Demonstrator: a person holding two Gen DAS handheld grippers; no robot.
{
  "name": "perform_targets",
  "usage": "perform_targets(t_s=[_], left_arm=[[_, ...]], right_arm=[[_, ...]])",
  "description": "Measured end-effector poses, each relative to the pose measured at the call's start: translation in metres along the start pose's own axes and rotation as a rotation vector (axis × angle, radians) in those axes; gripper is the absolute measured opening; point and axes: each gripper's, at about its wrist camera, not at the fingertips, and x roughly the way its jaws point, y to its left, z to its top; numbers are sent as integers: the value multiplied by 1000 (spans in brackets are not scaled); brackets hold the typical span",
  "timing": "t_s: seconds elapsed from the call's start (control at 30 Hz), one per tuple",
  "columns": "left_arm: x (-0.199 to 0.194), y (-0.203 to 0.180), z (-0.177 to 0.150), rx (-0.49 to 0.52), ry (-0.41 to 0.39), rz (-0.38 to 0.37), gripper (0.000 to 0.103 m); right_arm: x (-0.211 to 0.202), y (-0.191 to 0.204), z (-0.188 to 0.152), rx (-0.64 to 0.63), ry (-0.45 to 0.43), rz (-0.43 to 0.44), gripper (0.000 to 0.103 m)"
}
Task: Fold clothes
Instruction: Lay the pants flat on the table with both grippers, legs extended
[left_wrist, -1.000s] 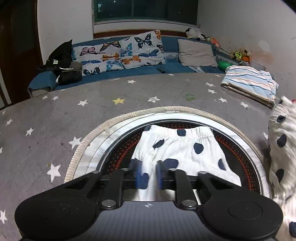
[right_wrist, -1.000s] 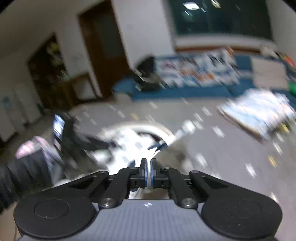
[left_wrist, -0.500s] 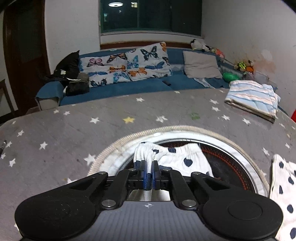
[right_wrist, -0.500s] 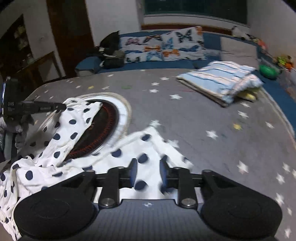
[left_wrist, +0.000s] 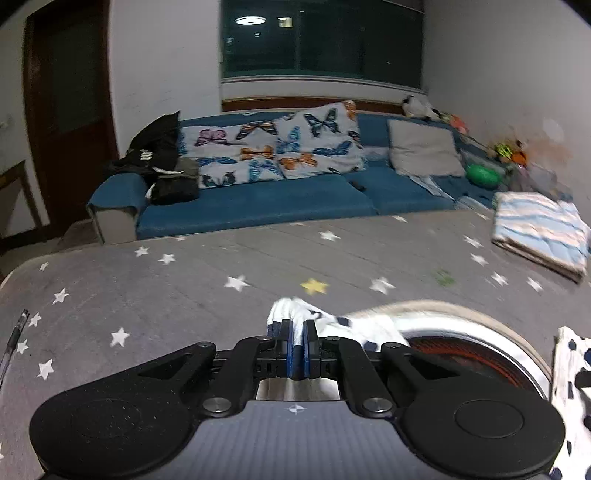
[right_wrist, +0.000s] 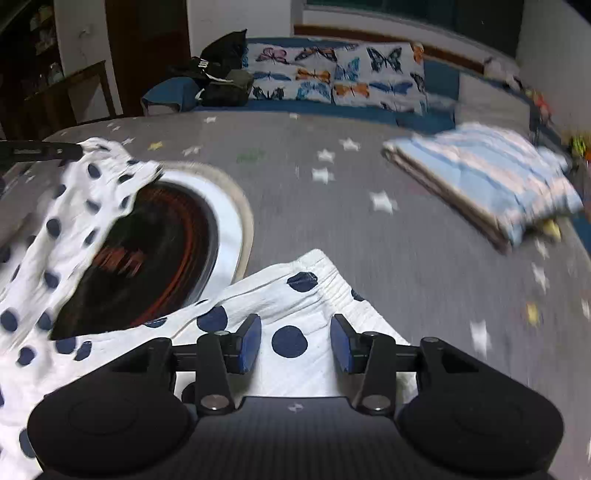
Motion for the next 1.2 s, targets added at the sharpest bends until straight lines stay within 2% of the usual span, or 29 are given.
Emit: perform_targets(t_s=[0.2, 0.33, 0.4, 0.6, 0.8, 0.97, 1.03, 1.13, 1.2], left_arm=[[19, 33, 9, -105, -36, 36, 6], [33, 48, 8, -144, -16, 66, 7], [36, 52, 7, -144, 0, 77, 10], [21, 48, 7, -98, -34, 66, 11], [15, 17, 0, -2, -16, -7, 11], [5, 15, -7, -22, 0, 14, 12], [-8, 19, -11, -42, -2, 18, 12], [-34, 25, -20, -63, -9, 23, 22], [-56, 26, -31, -47, -7, 37, 34]], right_arm=[[52, 4, 55, -30, -41, -35, 43], [86, 12, 94, -82, -66, -69, 47], [86, 15, 102, -95, -72, -66, 48], [78, 23, 120, -130, -87, -51, 51], [48, 46, 84, -200, -10, 39, 53], [32, 68, 42, -265, 58, 79, 56], [24, 70, 33, -264, 56, 81, 57], [12, 67, 24, -236, 46, 75, 57], [2, 65, 17, -217, 36, 78, 57]])
